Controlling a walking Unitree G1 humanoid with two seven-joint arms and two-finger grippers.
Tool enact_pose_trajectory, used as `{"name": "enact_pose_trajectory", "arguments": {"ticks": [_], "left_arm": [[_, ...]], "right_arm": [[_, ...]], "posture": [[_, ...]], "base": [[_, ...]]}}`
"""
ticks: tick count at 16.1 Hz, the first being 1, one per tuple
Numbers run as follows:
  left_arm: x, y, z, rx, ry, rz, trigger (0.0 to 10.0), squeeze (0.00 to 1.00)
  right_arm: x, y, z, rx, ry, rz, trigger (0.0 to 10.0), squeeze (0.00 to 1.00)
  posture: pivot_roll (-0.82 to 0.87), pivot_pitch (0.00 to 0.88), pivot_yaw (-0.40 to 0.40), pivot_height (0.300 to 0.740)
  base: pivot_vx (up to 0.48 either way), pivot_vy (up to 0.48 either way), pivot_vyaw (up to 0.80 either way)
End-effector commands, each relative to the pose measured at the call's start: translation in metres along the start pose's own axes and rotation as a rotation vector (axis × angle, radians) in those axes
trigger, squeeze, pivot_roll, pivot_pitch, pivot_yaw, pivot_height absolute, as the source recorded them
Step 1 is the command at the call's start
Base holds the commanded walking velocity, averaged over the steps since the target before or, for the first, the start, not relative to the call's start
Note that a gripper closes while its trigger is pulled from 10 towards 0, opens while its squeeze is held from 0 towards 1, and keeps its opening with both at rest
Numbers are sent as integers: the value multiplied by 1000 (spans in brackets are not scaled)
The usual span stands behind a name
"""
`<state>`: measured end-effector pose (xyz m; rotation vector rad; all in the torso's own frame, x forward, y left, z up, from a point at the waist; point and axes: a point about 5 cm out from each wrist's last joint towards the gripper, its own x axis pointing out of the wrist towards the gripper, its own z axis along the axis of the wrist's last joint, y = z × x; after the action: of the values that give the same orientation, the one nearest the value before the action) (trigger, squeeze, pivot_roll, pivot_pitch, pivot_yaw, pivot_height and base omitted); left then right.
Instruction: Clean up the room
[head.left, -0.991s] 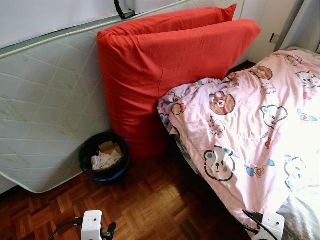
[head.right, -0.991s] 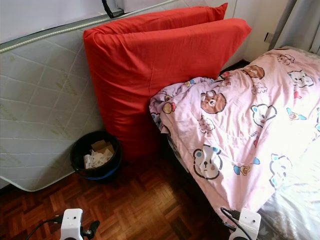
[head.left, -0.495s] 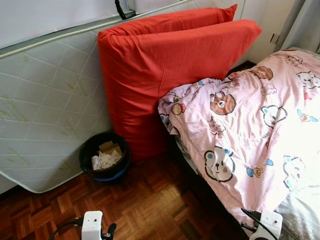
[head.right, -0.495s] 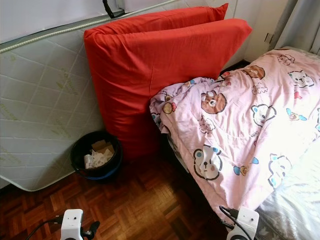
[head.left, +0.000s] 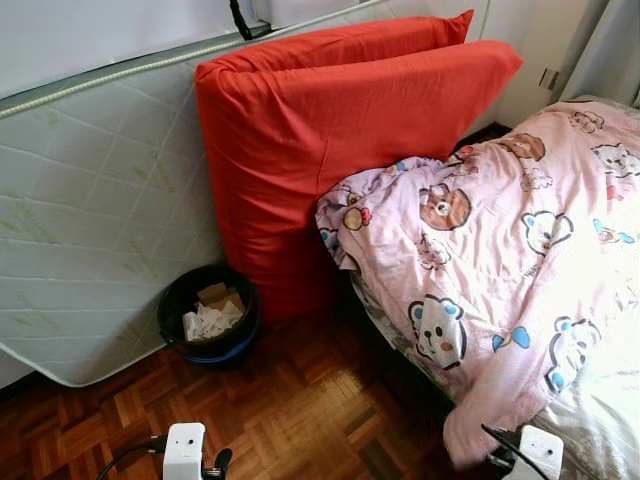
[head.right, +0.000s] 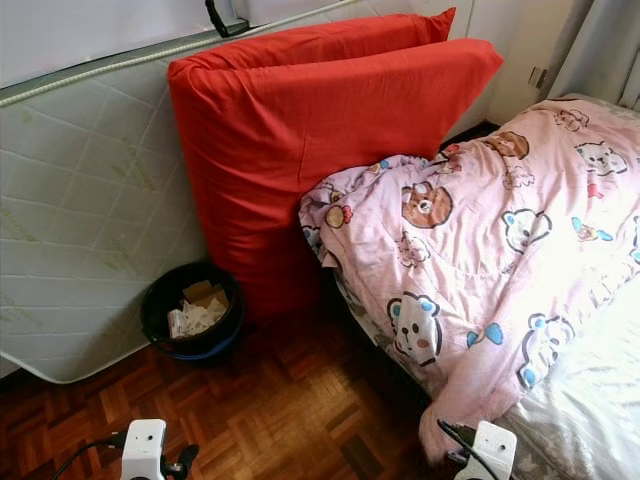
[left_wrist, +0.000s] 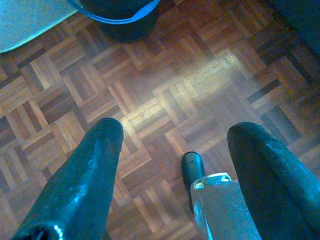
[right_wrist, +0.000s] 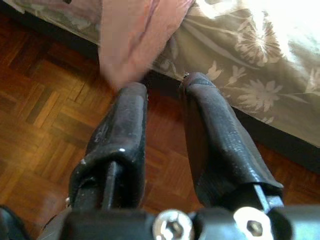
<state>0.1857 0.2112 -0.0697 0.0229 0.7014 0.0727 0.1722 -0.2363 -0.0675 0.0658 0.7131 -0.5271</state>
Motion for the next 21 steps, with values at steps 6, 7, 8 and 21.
{"name": "enact_pose_trajectory", "arguments": {"ticks": [6,7,8,21], "left_arm": [[-4,7,-12,-6,67,23,10000,0],[-5,8,-13,-8,71,24,10000,0],[-5,8,-13,-9,73,25,10000,0],[-10,19,-30,-160,178,103,10000,0]], "right_arm": [[4,17,6,41,4,150,10000,0],[4,21,8,43,3,184,10000,0],[4,24,9,44,4,205,10000,0],[-6,36,-25,-94,206,294,10000,0]], "posture": [[-65,75,47,740],[-68,74,46,740],[-68,73,47,740],[-71,23,35,740]], "base": [[0,0,0],[0,0,0],[0,0,0],[0,0,0]]}}
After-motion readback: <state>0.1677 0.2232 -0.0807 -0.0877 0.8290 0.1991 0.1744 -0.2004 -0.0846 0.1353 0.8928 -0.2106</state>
